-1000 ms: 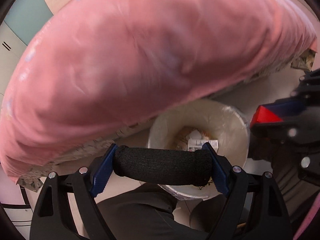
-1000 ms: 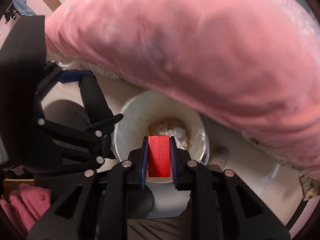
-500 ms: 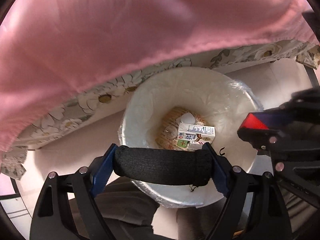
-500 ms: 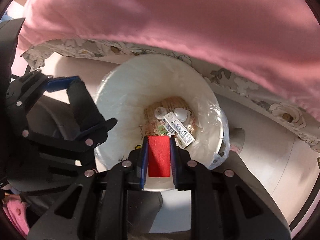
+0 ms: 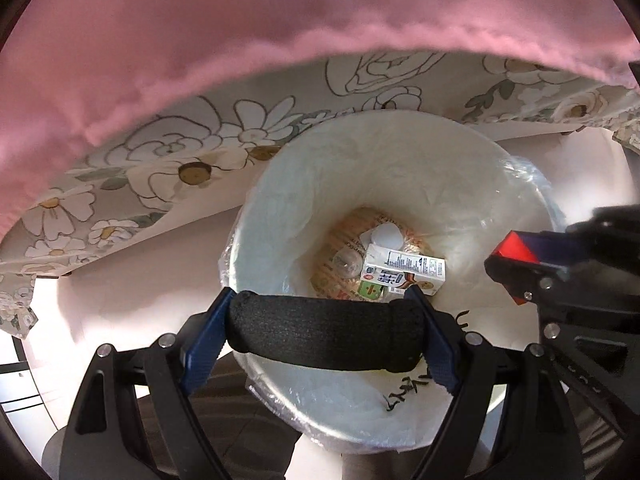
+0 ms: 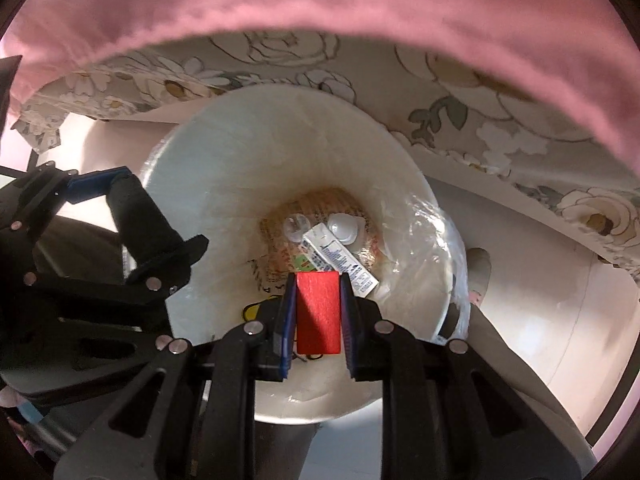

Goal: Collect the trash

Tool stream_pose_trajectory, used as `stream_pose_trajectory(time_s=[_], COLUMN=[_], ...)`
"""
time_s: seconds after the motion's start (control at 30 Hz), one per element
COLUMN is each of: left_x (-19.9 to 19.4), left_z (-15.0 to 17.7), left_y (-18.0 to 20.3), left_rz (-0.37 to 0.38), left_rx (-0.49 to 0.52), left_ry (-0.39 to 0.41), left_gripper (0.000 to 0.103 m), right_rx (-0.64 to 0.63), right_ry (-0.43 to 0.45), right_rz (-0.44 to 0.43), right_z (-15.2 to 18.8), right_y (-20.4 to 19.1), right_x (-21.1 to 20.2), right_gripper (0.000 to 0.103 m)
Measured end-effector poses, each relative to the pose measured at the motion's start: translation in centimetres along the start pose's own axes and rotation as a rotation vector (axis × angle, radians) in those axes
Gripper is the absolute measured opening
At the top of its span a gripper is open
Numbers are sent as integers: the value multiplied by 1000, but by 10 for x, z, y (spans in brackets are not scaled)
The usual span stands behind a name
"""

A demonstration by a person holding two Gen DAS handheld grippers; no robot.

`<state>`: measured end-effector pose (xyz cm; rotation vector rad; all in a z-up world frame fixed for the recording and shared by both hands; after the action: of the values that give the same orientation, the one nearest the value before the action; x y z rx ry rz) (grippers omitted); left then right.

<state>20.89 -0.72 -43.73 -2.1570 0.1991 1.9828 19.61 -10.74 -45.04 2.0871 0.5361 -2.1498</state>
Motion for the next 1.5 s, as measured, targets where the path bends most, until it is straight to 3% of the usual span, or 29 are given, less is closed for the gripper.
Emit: stream_pose_trajectory(time_s=[0.5, 0.73, 1.0, 1.13, 1.33, 1.5], left_x=[26, 37, 40, 38, 26, 11], left_z=[-6, -2, 0, -1, -2, 0], left_y=[4, 8, 20, 22, 16, 12], left_rz=[23, 16, 17, 12, 63, 154], left_rx=[-14, -5, 38, 43, 7, -42], left_ry=[-56, -92, -98, -96, -84, -60], left_gripper=[86, 87, 88, 88, 88, 90], right_rx=[40, -27, -29, -41, -34, -31], right_ry=[-36, -28, -49, -27, 22, 79], right_rz=[-7, 98, 118, 157, 144, 121], right_z=[-1, -2, -1, -2, -7, -11], right_y=[12, 11, 19, 20, 23, 24], right_x=[23, 25, 36, 32, 14, -2], right_gripper=[22, 22, 23, 31, 38, 42])
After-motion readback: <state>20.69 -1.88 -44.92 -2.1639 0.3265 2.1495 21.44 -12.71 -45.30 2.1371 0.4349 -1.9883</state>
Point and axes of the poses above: each gripper's, at about its wrist camera, not at the fingertips, and x roughly the way its jaws point, y to its right, z to its underside, the point moved 8 cm from there along x, roughly the way its jaws point, and after that the axes turned 4 degrees about -y, right-handed, at the moved point
